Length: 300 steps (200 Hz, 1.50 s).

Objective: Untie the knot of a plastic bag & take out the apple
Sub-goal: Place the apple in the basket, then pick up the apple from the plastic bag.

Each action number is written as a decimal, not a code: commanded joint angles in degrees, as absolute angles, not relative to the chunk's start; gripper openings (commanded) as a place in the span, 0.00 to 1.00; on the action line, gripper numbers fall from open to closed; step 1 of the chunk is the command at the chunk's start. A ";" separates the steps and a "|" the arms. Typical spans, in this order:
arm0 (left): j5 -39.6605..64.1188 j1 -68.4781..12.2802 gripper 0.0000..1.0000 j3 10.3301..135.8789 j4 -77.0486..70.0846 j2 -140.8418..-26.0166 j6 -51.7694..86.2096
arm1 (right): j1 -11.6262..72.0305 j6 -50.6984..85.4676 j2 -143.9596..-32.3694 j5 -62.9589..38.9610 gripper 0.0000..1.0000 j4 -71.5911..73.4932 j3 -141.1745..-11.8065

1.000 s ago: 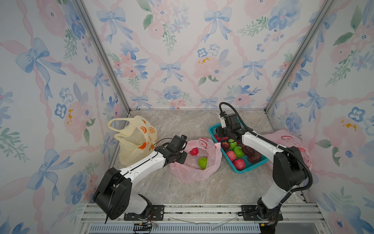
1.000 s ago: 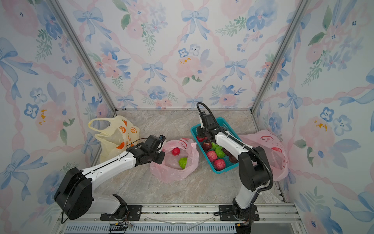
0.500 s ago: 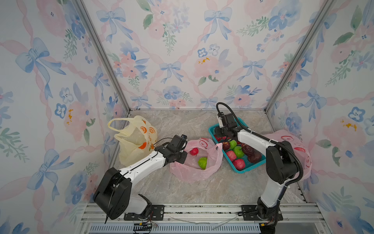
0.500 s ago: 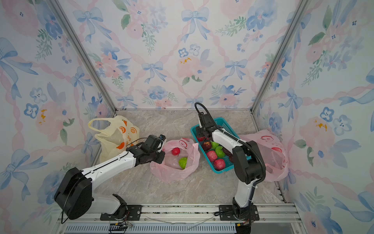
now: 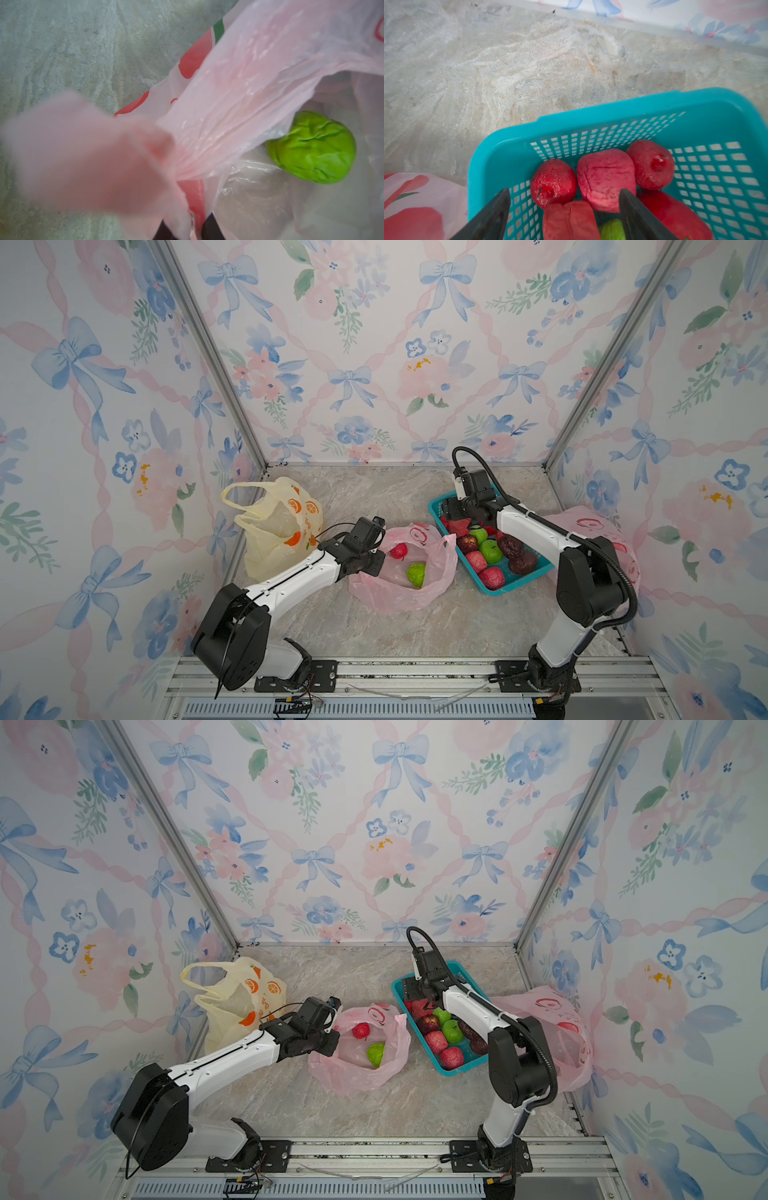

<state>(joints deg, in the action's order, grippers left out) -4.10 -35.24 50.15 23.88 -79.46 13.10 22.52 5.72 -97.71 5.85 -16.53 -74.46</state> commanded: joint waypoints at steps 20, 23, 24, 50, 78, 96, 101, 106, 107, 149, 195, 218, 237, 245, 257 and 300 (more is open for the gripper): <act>-4.84 -35.57 0.19 50.80 23.91 -78.50 12.39 | 22.04 3.55 -81.21 -2.21 0.84 -14.77 -70.51; -4.86 -35.54 0.19 50.76 23.91 -78.42 12.39 | 22.10 3.33 -80.00 -3.36 0.83 -14.83 -70.23; -4.89 -35.52 0.19 50.78 23.86 -78.45 12.39 | 22.13 3.25 -79.68 -3.79 0.83 -14.89 -70.18; -4.91 -35.51 0.19 50.71 23.36 -78.50 12.20 | 23.33 1.09 -71.46 -20.77 0.79 -15.03 -67.83; -4.55 -35.66 0.18 51.06 22.94 -78.88 12.22 | 29.42 0.86 -67.34 -41.38 0.73 -13.31 -65.07; -4.71 -35.77 0.17 51.07 22.48 -78.81 12.22 | 35.74 -0.51 -69.05 -43.19 0.72 -19.32 -67.09; -4.86 -35.76 0.17 51.14 22.37 -78.92 12.22 | 37.53 -1.04 -69.84 -42.75 0.73 -20.89 -67.43; -4.87 -35.77 0.16 51.22 22.33 -79.02 12.23 | 39.21 -1.30 -70.58 -42.55 0.73 -22.13 -67.57; -4.90 -35.77 0.16 51.23 22.32 -79.02 12.22 | 39.56 -1.36 -70.80 -42.55 0.73 -22.32 -67.58; -4.87 -35.75 0.14 52.03 22.34 -79.96 12.39 | 46.62 3.64 -78.23 -37.65 0.72 -21.46 -64.63; -5.07 -35.84 0.14 51.86 22.41 -79.99 12.48 | 46.68 8.44 -85.12 -25.12 0.69 -20.83 -64.07; -4.89 -35.75 0.14 51.79 22.30 -80.33 12.49 | 46.84 10.83 -87.52 -18.84 0.67 -19.43 -64.32; -5.05 -35.70 0.14 51.68 22.32 -80.33 12.46 | 47.47 11.78 -89.53 -13.00 0.65 -19.58 -64.90; -5.03 -35.68 0.14 51.67 22.32 -80.33 12.39 | 48.08 12.35 -90.47 -10.50 0.64 -19.43 -65.04; -5.03 -35.75 0.14 51.67 22.29 -80.24 12.47 | 49.38 13.53 -91.88 -6.19 0.63 -18.32 -65.19; -3.97 -35.77 0.14 51.64 21.70 -80.22 12.36 | 51.26 15.54 -98.40 6.53 0.60 -14.80 -67.62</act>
